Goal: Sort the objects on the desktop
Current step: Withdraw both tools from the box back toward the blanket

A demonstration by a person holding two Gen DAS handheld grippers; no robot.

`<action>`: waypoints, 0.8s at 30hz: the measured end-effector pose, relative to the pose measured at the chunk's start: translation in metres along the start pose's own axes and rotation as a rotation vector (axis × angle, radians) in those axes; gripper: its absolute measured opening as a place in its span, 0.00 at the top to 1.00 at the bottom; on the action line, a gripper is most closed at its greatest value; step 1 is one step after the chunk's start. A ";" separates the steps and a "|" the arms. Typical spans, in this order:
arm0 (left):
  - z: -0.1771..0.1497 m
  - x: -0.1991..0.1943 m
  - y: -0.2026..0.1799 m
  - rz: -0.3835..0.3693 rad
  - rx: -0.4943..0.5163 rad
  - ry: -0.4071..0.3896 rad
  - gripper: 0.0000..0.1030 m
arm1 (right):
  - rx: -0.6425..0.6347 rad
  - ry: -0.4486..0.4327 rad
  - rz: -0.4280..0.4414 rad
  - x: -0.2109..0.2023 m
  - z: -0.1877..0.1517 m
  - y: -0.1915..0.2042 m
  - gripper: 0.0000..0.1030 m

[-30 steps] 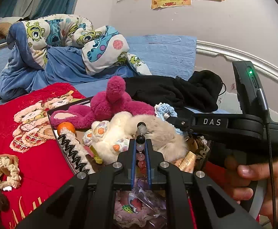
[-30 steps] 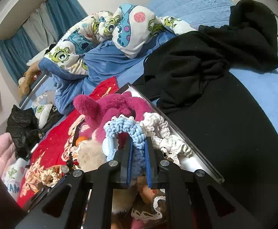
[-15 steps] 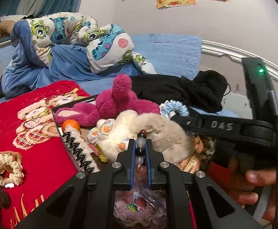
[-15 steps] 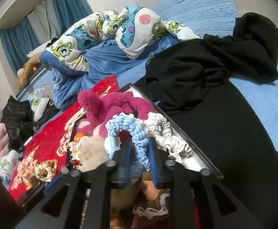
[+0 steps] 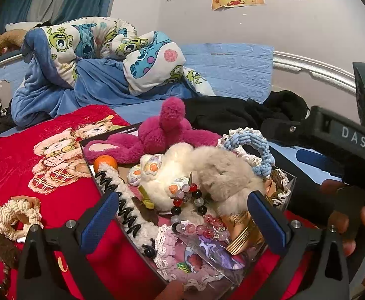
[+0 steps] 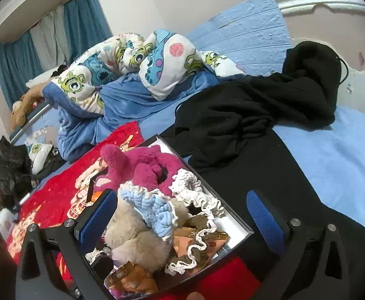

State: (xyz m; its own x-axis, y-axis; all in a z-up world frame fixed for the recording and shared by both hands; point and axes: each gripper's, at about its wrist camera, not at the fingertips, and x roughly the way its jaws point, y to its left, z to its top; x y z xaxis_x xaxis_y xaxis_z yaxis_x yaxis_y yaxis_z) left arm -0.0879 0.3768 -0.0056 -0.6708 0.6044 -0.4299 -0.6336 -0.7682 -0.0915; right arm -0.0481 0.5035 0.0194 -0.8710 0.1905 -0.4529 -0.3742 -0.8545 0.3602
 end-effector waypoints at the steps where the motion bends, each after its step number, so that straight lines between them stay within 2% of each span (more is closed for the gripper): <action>1: 0.000 0.000 0.000 0.001 -0.003 -0.001 0.00 | 0.010 -0.001 0.002 -0.001 0.000 -0.002 0.00; 9: -0.002 0.001 0.003 -0.012 -0.017 0.000 0.00 | 0.055 -0.009 0.003 -0.006 0.000 -0.010 0.00; 24: -0.002 0.005 0.006 -0.037 -0.044 0.033 0.00 | -0.001 -0.039 -0.030 -0.040 -0.002 -0.015 0.00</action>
State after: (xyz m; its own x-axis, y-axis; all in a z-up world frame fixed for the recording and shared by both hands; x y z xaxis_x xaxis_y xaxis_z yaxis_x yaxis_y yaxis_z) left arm -0.0941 0.3746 -0.0104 -0.6339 0.6255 -0.4549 -0.6396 -0.7546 -0.1464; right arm -0.0072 0.5078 0.0303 -0.8710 0.2345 -0.4316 -0.3999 -0.8488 0.3459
